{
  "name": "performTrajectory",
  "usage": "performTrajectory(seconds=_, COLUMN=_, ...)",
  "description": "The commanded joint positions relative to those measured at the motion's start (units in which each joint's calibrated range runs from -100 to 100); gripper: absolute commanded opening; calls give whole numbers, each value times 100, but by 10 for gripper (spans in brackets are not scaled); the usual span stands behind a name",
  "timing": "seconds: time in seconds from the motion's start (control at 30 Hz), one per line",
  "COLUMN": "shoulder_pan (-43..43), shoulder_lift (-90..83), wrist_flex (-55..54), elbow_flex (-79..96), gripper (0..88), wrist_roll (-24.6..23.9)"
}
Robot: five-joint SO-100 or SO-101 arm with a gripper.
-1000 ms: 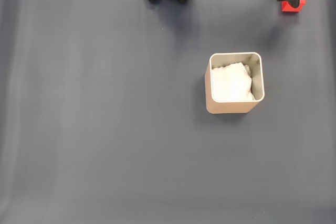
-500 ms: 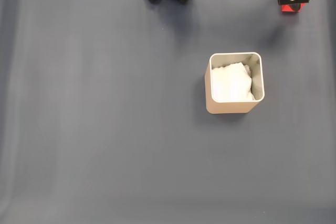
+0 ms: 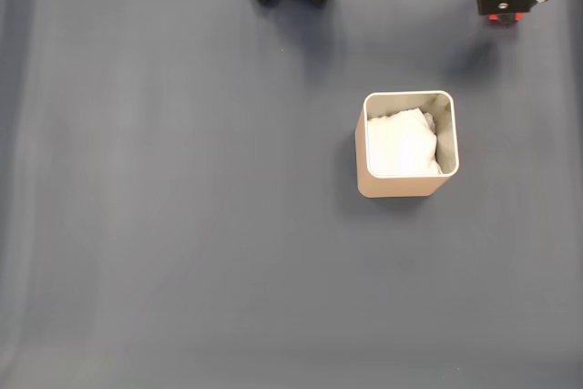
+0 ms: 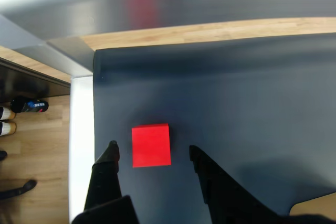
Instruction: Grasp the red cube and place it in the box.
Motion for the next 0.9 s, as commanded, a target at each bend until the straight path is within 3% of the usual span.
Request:
performTrajectory(seconds=0.0, shoulder_pan=-119, shoulder_lift=-33, wrist_flex=-83, elbow_flex=23, gripper=344, wrist_roll=-112)
performTrajectory(seconds=0.87, shoulder_pan=-119, shoulder_lift=192, wrist_flex=-387, elbow_flex=196, gripper=346, wrist_roll=-137)
